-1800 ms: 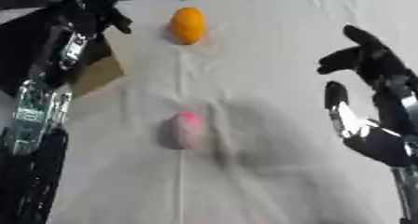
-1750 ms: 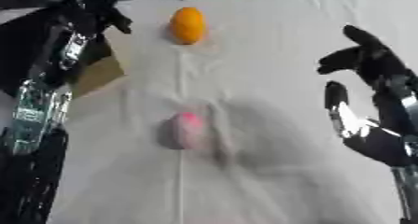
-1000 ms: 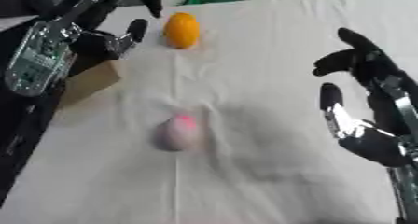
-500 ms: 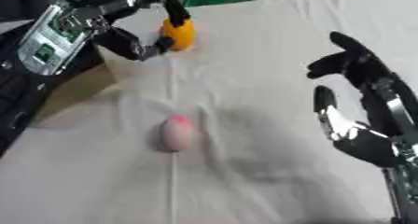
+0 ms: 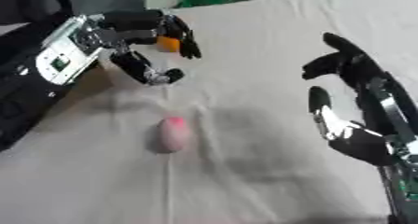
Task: Pick up objects on the table and place them in the box.
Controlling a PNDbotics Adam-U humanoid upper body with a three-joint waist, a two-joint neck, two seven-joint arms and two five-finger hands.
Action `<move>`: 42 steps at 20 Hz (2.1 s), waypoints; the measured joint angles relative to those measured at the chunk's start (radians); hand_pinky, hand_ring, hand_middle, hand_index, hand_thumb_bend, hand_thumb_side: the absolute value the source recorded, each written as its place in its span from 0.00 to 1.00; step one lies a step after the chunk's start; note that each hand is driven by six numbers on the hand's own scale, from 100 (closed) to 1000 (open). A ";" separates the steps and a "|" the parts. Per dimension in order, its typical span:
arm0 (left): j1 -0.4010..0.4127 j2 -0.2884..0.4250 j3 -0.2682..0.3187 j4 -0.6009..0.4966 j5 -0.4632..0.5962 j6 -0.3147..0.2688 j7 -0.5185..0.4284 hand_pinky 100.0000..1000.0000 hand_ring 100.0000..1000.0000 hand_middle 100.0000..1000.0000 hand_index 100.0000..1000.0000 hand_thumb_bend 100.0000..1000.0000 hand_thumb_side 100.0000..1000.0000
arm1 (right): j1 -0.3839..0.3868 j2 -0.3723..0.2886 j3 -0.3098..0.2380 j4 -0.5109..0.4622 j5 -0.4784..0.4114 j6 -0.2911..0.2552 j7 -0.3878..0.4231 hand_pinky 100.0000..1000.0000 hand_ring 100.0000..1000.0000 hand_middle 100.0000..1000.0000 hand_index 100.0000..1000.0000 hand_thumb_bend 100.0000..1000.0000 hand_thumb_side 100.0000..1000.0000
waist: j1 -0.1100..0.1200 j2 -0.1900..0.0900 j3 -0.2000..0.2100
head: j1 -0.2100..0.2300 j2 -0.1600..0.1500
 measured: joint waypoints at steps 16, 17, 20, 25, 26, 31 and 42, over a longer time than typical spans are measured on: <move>-0.009 0.052 -0.173 0.082 -0.013 0.000 0.000 0.74 0.58 0.55 0.78 0.18 0.26 | 0.012 -0.011 0.000 0.006 0.002 -0.002 0.002 0.81 0.64 0.63 1.00 0.00 0.41 | 0.014 -0.011 0.002 | -0.016 -0.001; -0.009 0.054 -0.182 0.085 -0.009 0.000 0.000 0.74 0.58 0.55 0.78 0.21 0.30 | 0.012 -0.012 0.000 0.006 0.002 -0.002 0.002 0.81 0.64 0.63 1.00 0.00 0.41 | 0.016 -0.011 0.003 | -0.017 -0.001; -0.011 0.067 -0.194 0.086 0.008 0.000 0.000 0.74 0.59 0.56 0.78 0.28 0.37 | 0.012 -0.016 0.000 0.006 0.002 -0.002 0.002 0.81 0.64 0.63 1.00 0.00 0.41 | 0.018 -0.012 0.007 | -0.021 -0.001; -0.018 0.095 -0.199 0.086 0.033 0.000 0.000 0.74 0.60 0.57 0.78 0.35 0.40 | 0.015 -0.017 0.000 0.007 0.006 -0.002 0.002 0.81 0.64 0.63 1.00 0.00 0.41 | 0.019 -0.018 0.015 | -0.030 -0.001; -0.018 0.102 -0.199 0.086 0.036 0.000 0.000 0.74 0.60 0.57 0.78 0.36 0.41 | 0.017 -0.018 0.000 0.007 0.006 -0.002 0.002 0.81 0.64 0.63 1.00 0.00 0.41 | 0.020 -0.018 0.017 | -0.032 -0.001; -0.026 0.134 -0.205 0.079 0.058 0.000 0.000 0.75 0.60 0.57 0.79 0.46 0.51 | 0.021 -0.026 0.000 0.009 0.009 -0.002 0.002 0.81 0.64 0.63 1.00 0.00 0.41 | 0.025 -0.024 0.027 | -0.041 0.000; -0.041 0.145 -0.300 0.015 0.137 0.000 0.000 0.75 0.60 0.56 0.79 0.40 0.55 | 0.029 -0.033 -0.001 0.013 0.010 -0.002 0.001 0.81 0.64 0.63 1.00 0.00 0.41 | 0.035 -0.035 0.036 | -0.056 0.001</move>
